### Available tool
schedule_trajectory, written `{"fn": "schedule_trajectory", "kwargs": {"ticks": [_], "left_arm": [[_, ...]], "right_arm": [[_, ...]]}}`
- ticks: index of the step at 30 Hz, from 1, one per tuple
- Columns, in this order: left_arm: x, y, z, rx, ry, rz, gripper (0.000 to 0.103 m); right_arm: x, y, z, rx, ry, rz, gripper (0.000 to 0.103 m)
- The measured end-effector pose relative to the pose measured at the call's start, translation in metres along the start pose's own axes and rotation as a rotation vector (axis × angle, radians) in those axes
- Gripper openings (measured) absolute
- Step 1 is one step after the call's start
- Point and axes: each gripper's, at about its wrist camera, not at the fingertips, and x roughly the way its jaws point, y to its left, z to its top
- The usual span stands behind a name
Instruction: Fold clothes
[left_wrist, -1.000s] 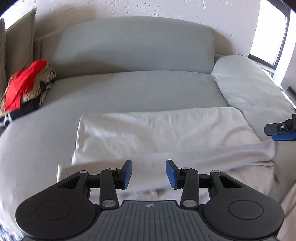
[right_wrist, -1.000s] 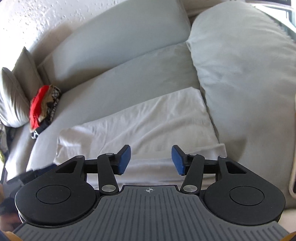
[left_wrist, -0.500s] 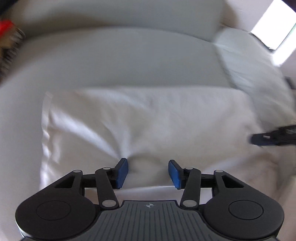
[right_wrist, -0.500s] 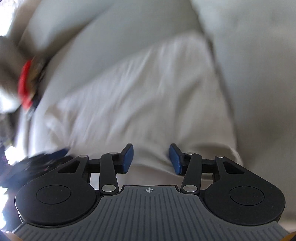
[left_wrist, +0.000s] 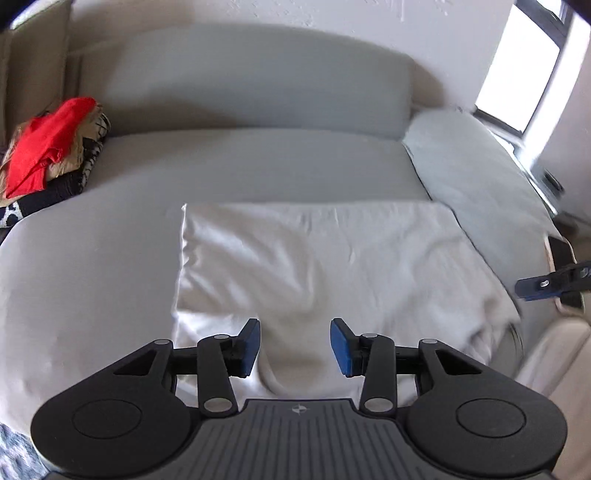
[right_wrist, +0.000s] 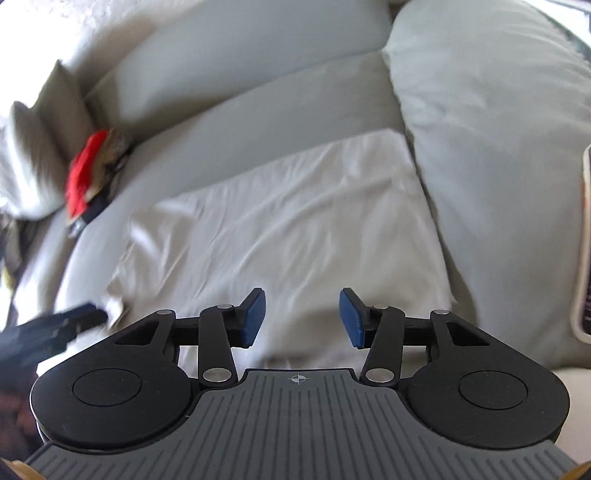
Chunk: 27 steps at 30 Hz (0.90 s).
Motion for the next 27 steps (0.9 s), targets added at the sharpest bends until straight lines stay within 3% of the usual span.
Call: {"fn": "schedule_trajectory", "kwargs": {"ticks": [3,6,7,10,13,15,16,19,24,27], "left_arm": [[0.034,-0.030,-0.007,0.048,-0.042,0.025,0.039],[0.071,-0.045,-0.016,0.146,0.042,0.213,0.039],[0.068,-0.042,-0.018,0.132,0.046,0.238,0.043],[0.050,-0.029,-0.024,0.065,0.046,0.291,0.043],[0.032,-0.016,-0.030,-0.003,0.045,0.344,0.043],[0.021,-0.007,-0.034,-0.048,0.045,0.379,0.042],[0.015,-0.003,-0.036,-0.070,0.044,0.396,0.038],[-0.003,0.010,-0.043,-0.138,0.044,0.449,0.037],[-0.003,-0.044,-0.041,0.007,-0.041,0.237,0.044],[0.022,-0.069,-0.044,0.093,-0.029,0.239,0.044]], "right_arm": [[0.034,0.007,-0.006,-0.016,-0.031,-0.064,0.029],[0.047,-0.003,-0.016,-0.117,-0.051,-0.206,0.025],[0.042,-0.010,-0.021,-0.130,-0.053,-0.257,0.027],[0.030,-0.041,-0.036,-0.099,-0.023,-0.456,0.027],[0.018,-0.066,-0.044,-0.003,-0.010,-0.433,0.024],[0.003,-0.059,-0.043,0.041,-0.058,-0.399,0.028],[-0.006,-0.053,-0.043,0.052,-0.103,-0.352,0.030],[-0.026,-0.044,-0.043,0.115,-0.171,-0.101,0.034],[-0.040,-0.072,-0.044,0.359,-0.209,-0.126,0.038],[-0.040,-0.090,-0.048,0.474,-0.204,-0.136,0.038]]}}
